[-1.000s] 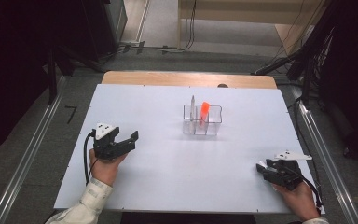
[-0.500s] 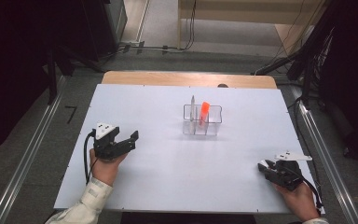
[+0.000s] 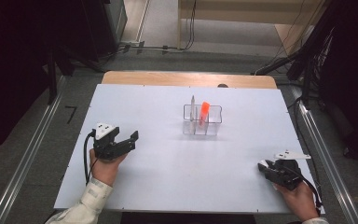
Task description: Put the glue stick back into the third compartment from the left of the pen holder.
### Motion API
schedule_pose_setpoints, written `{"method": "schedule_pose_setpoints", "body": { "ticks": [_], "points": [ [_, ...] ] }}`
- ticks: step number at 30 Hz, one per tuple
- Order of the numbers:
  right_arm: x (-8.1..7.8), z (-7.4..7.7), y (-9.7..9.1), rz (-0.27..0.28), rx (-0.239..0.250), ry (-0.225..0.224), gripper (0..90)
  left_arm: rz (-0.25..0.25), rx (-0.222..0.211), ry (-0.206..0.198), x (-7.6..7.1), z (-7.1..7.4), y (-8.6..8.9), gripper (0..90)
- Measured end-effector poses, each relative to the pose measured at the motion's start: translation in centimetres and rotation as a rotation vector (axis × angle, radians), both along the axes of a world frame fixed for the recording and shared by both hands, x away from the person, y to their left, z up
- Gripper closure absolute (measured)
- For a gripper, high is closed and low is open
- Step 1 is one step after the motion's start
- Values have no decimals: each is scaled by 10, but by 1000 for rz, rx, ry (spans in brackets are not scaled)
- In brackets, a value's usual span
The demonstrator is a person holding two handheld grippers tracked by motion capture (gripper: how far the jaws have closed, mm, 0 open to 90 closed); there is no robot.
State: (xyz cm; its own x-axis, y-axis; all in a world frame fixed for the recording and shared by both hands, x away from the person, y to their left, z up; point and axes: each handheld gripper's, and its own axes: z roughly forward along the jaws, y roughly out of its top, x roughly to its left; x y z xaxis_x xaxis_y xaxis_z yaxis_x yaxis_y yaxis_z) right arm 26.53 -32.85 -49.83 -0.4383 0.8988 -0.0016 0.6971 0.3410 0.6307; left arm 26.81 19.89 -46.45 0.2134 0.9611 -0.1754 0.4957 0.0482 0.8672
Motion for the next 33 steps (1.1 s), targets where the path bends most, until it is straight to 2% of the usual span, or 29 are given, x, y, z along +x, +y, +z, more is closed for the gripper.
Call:
{"method": "schedule_pose_setpoints", "body": {
  "ticks": [4,8,23,33],
  "points": [
    [1,1,0,-21,-3,1,630,2,-1,1,0,0,1,239],
    [3,3,-4,-36,32,-6,630,5,-5,5,1,-1,2,239],
    [10,19,4,-38,80,-83,630,15,-11,5,2,-1,5,239],
    [18,22,11,-34,88,-99,631,19,-14,4,2,0,7,239]
  ]
}}
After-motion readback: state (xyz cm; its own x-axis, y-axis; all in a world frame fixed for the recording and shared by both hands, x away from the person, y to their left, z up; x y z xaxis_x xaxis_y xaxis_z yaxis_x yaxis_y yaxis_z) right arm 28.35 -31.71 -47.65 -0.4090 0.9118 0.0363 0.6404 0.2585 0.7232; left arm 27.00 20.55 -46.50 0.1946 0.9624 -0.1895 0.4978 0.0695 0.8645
